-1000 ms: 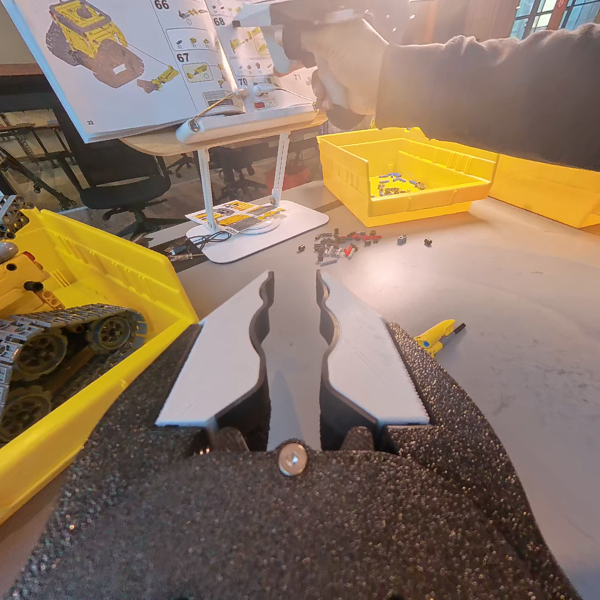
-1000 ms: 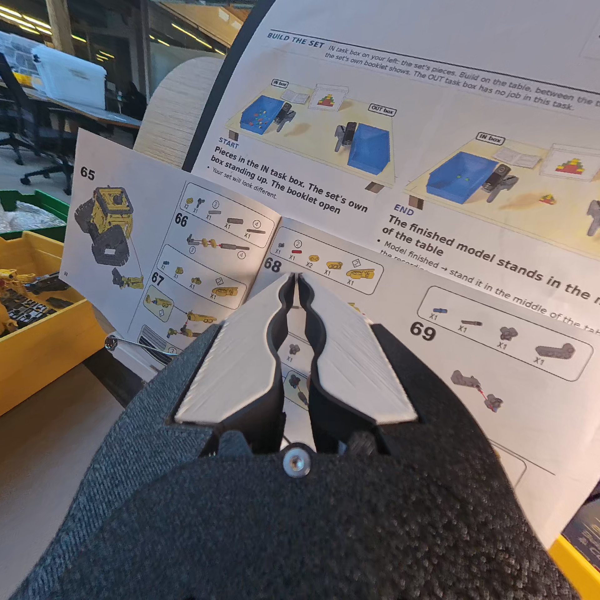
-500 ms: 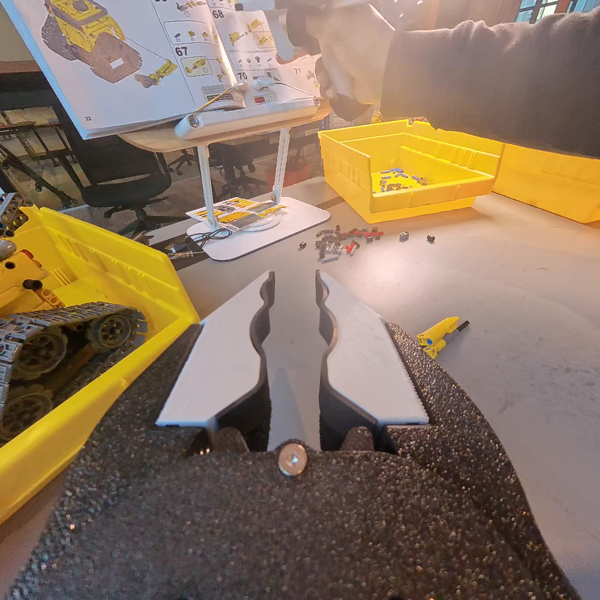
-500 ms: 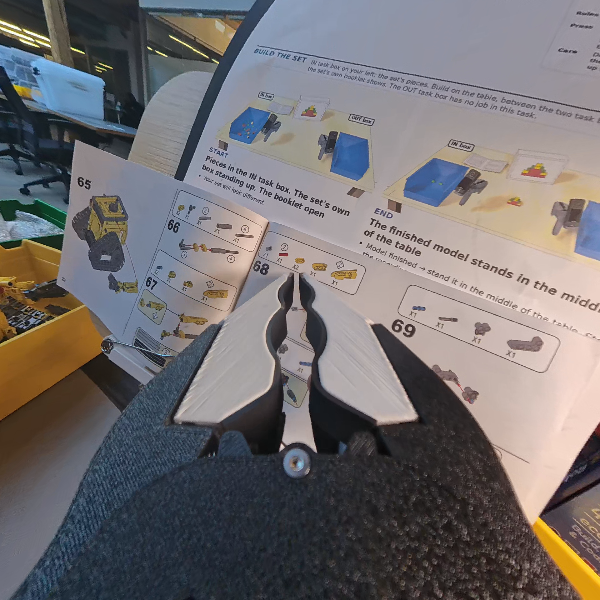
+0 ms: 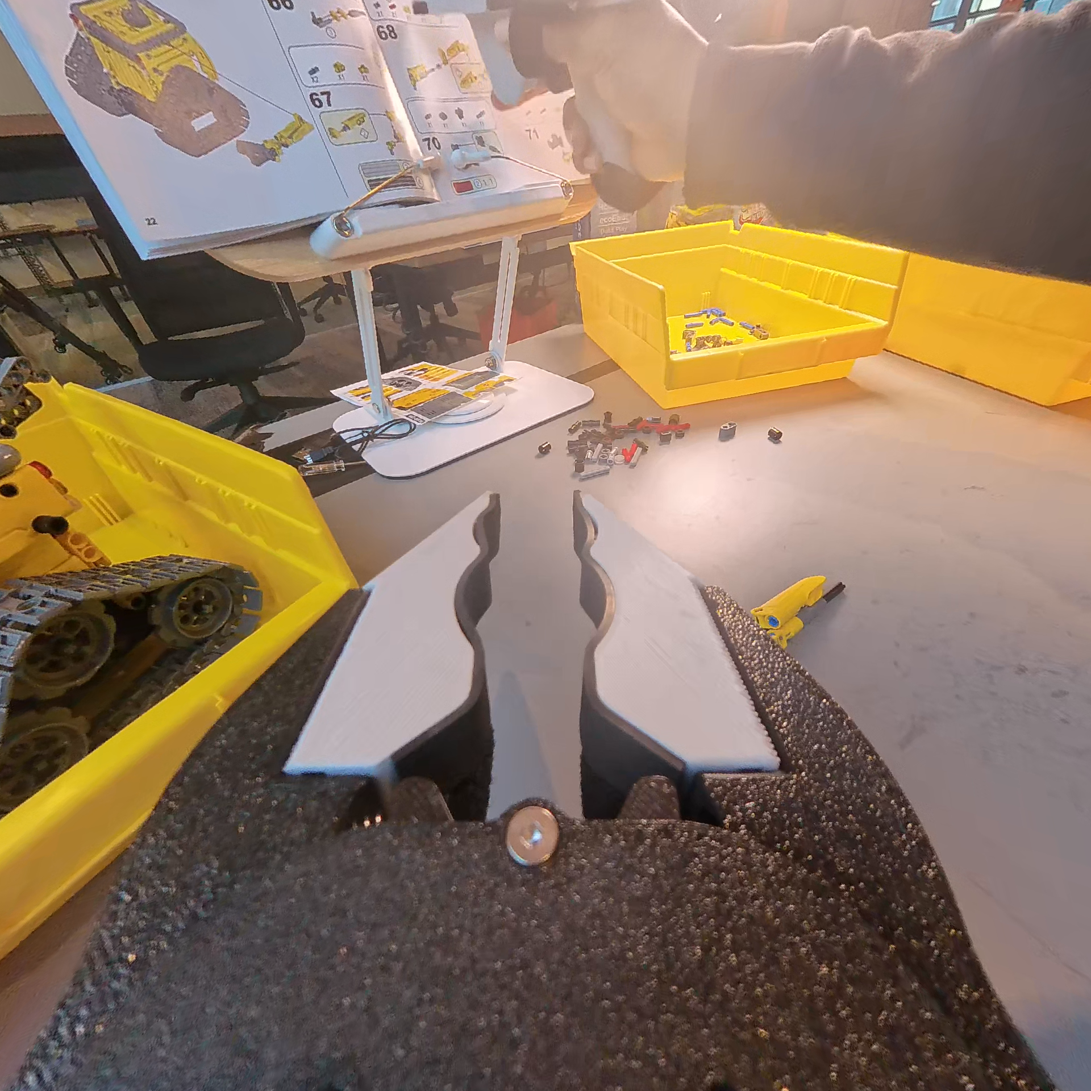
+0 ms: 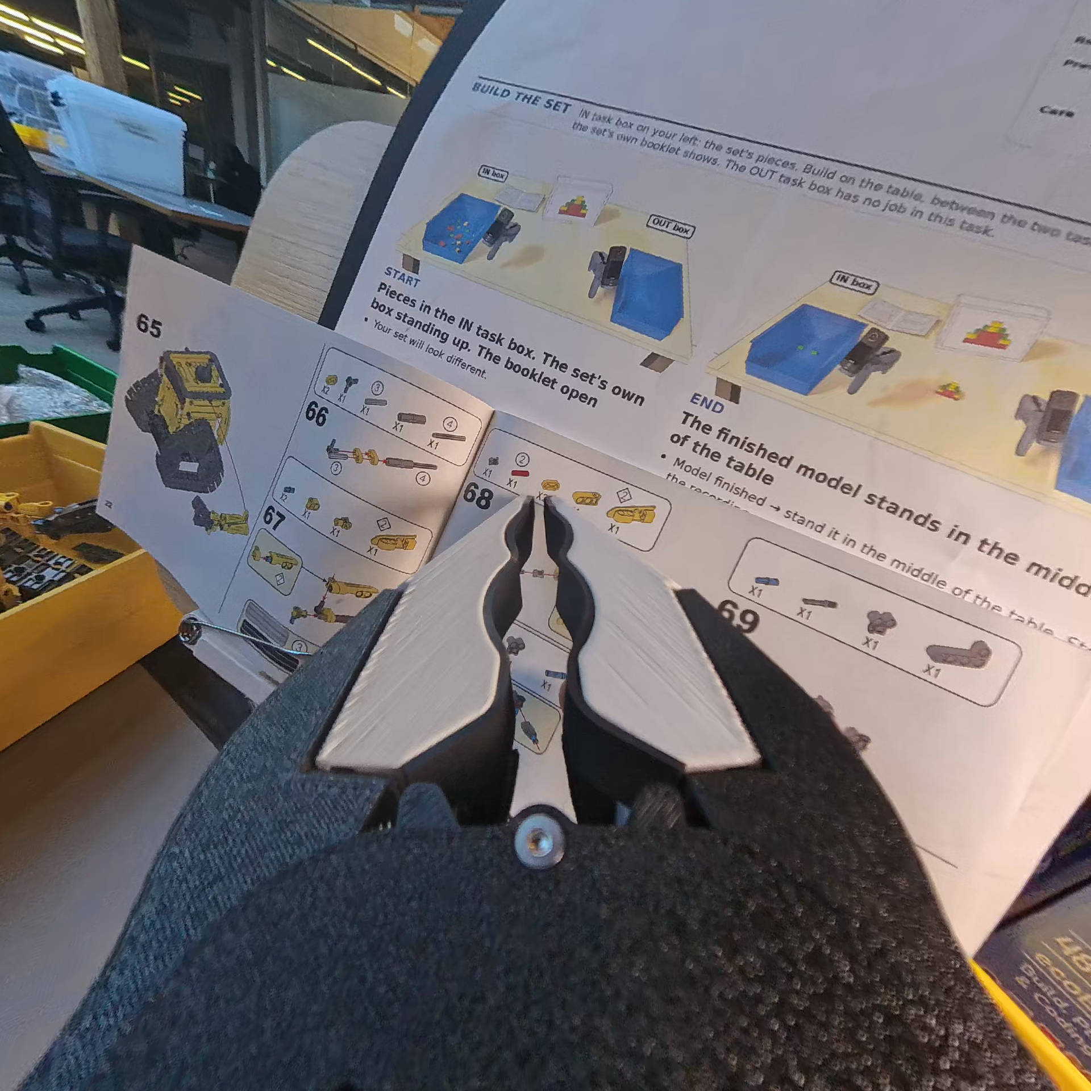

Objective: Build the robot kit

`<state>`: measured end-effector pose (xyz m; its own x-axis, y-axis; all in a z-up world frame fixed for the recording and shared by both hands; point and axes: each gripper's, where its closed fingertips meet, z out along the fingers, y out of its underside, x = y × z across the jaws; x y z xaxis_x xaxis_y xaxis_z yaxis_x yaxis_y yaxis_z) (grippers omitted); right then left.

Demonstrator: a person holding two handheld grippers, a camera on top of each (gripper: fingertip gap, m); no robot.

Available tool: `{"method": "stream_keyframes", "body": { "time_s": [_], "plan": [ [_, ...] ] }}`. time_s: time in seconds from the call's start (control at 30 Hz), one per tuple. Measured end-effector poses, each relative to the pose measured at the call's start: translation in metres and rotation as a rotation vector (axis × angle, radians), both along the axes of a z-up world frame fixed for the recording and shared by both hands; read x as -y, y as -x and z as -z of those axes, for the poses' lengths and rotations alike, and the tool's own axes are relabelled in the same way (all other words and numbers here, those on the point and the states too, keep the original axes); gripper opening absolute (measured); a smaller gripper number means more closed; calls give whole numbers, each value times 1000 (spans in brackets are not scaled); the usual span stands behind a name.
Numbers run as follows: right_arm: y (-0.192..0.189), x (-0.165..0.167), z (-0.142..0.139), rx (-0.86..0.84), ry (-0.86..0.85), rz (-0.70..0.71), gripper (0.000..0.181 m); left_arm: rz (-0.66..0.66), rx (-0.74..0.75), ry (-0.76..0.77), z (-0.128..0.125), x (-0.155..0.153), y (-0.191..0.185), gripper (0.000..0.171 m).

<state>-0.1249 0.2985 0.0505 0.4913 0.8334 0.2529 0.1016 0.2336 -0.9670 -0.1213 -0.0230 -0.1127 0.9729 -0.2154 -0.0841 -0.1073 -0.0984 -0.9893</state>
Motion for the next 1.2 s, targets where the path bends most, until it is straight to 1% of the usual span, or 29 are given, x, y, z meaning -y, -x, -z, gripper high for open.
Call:
{"method": "stream_keyframes", "body": {
  "time_s": [0.1, 0.23, 0.37, 0.43, 0.5, 0.6, 0.73, 0.83, 0.97, 1.07, 1.2],
  "plan": [
    [-11, 14, -18, -23, -43, -44, 4, 0, 6, 4, 0, 0, -1, 24],
    [-45, 51, -46, -35, -123, -120, 7, 1, 12, 9, 0, 0, -1, 24],
    [-101, 93, -63, -34, -187, -173, 8, 4, 11, 9, 1, 0, -3, 25],
    [-132, 112, -65, -43, -180, -193, 10, 8, 9, 10, 1, 0, -5, 25],
    [-163, 125, -59, -35, -151, -190, 12, 10, 9, 15, 2, -1, -6, 25],
    [-202, 137, -33, 13, -75, -157, 15, 15, 13, 16, 3, 0, -8, 25],
    [-245, 145, 19, 126, 18, -79, 17, 15, 4, 22, 4, -1, -10, 25],
    [-270, 161, 50, 151, 62, -25, 17, 11, 4, 25, 5, -1, -9, 25],
    [-283, 193, 95, 187, 137, 2, 17, 7, 10, 27, 6, -1, -8, 26],
    [-281, 212, 131, 198, 212, -12, 18, 11, 9, 30, 6, -2, -9, 26],
    [-273, 216, 173, 207, 301, -28, 22, 35, -4, 38, 8, -1, -13, 27]
  ]
}}
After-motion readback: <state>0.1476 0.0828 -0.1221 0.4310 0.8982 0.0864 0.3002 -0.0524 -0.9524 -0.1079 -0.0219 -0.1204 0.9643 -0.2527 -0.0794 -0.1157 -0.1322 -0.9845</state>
